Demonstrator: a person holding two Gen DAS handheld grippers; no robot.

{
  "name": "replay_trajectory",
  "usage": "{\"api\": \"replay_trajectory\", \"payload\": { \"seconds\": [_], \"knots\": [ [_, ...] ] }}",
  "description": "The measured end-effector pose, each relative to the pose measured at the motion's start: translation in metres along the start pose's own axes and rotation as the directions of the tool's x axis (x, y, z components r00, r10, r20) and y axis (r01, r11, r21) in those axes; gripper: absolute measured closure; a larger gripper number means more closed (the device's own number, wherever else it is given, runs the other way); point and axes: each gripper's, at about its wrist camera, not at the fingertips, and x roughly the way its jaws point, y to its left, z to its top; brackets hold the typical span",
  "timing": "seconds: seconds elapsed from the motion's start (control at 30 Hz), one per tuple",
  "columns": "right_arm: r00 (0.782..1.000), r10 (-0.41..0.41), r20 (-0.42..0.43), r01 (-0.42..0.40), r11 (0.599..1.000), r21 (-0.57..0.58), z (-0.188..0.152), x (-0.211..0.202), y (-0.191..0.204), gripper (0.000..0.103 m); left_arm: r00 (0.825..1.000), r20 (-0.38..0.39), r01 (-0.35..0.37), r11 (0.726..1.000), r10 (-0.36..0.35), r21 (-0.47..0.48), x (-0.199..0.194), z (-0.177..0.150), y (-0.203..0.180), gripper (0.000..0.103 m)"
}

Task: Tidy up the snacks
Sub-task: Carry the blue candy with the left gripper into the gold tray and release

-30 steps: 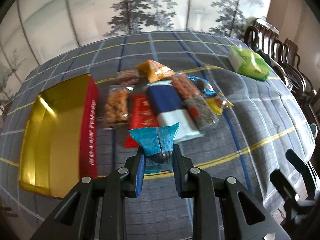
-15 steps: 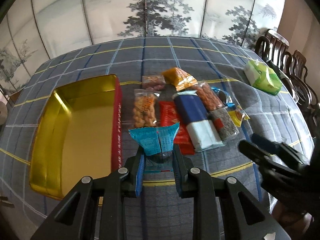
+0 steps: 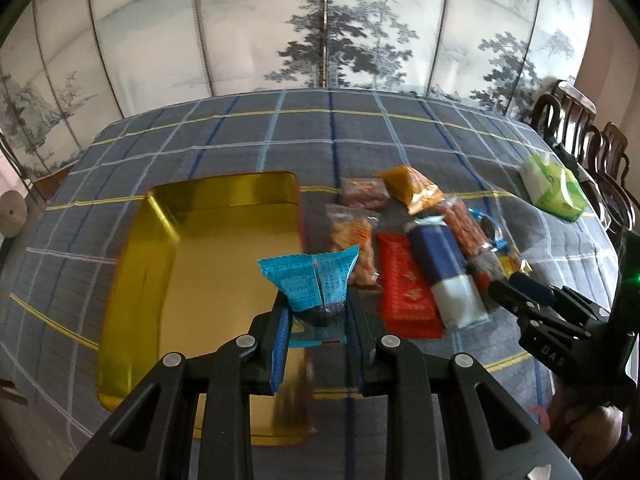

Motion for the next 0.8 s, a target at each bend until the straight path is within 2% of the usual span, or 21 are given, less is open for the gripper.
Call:
{"api": "replay_trajectory", "payload": {
  "seconds": [0.2,0.47,0.67,0.8],
  "knots": [
    [0.998,-0.021,-0.06,0.02,1.0,-0.02,-0.002,0.016,0.001,0.061,0.999,-0.018,-0.038,0.999,0.037,-0.005,0.013,0.014,0.026,0.081],
    [0.998,-0.005,-0.069,0.005,1.0,-0.008,-0.002,0.018,-0.005,0.066,0.991,-0.057,-0.119,0.993,0.119,0.003,0.046,0.034,0.068,0.081],
    [0.998,0.037,-0.06,-0.033,0.997,0.063,-0.005,0.01,-0.014,0.067,0.981,-0.104,-0.161,0.986,0.164,0.037,0.079,0.047,0.092,0.081],
    [0.998,0.059,-0.035,-0.055,0.992,0.11,-0.013,-0.006,-0.019,0.067,0.979,-0.115,-0.16,0.985,0.166,0.06,0.093,0.054,0.099,0.08]
  ]
}}
